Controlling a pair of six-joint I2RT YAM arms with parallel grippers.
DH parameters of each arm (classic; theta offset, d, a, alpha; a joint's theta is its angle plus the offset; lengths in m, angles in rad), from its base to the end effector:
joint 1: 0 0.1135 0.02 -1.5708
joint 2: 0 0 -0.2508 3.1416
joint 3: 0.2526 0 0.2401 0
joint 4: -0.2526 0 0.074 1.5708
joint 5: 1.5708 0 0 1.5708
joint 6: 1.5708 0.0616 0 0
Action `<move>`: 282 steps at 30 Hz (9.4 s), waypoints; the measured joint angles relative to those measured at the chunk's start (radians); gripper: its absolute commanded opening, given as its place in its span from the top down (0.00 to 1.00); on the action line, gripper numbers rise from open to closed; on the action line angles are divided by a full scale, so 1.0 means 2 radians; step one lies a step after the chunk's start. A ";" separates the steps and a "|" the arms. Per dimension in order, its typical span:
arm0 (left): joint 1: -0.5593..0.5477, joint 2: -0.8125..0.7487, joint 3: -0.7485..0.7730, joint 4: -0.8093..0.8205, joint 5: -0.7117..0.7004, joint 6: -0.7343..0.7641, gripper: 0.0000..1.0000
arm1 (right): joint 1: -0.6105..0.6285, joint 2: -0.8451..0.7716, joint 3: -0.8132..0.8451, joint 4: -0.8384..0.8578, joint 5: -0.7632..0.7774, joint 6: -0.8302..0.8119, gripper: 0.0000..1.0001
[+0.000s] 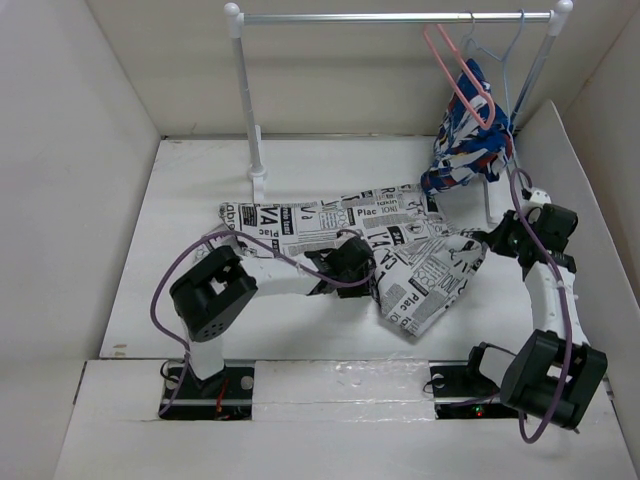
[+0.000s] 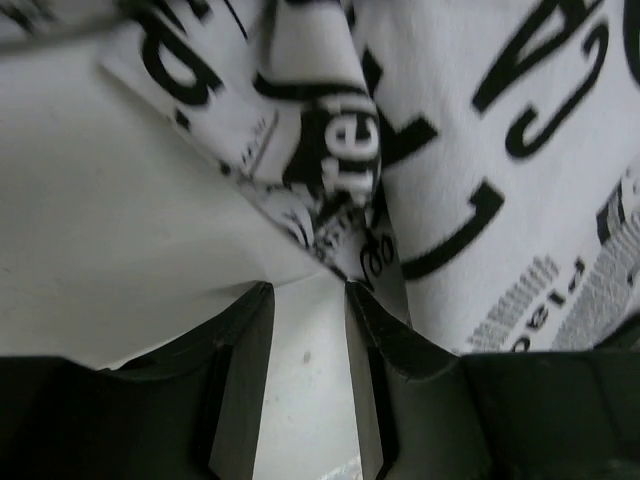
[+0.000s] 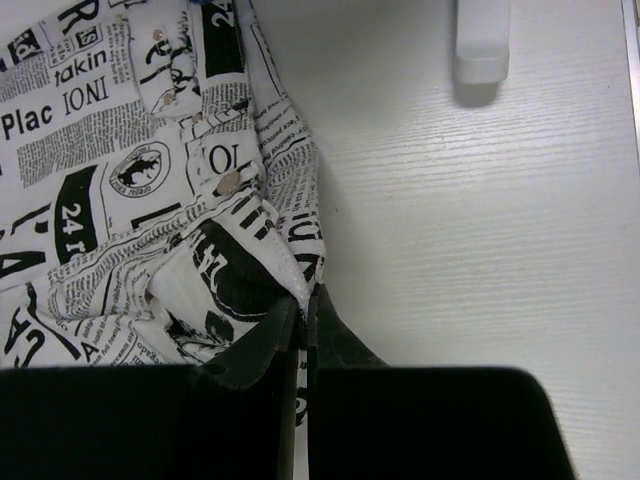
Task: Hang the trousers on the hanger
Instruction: Flatten out the trousers at the center of the board.
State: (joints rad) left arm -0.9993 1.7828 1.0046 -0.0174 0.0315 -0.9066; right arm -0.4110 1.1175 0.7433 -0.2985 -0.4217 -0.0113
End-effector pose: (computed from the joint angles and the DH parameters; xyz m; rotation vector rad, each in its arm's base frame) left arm 0.2014 -0.3168 0.1414 0.1360 2.5744 -0.8814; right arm 0.2396 -0.0769 0.2287 0.2118 2.1749 0.2354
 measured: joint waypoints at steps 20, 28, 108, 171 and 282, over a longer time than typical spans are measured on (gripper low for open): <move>-0.016 0.025 0.059 -0.094 -0.129 0.014 1.00 | 0.002 -0.017 -0.012 0.011 -0.012 -0.008 1.00; 0.080 -0.223 -0.036 -0.233 -0.135 0.078 1.00 | -0.059 0.061 0.024 -0.013 0.059 -0.016 1.00; 0.572 -0.159 -0.002 -0.155 -0.112 0.146 0.45 | 0.708 0.121 0.033 -0.033 0.132 -0.093 0.39; 0.635 0.186 0.460 -0.349 -0.101 0.133 0.29 | 0.261 0.036 0.131 -0.102 0.098 -0.113 0.43; 0.561 -0.144 -0.024 -0.112 0.009 0.137 0.31 | -0.015 0.195 0.121 0.020 0.081 -0.003 0.40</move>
State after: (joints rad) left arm 0.1230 1.4948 0.9558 -0.2409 0.0498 -0.6323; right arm -0.4412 1.5070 0.9844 -0.2588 -0.2596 -0.0166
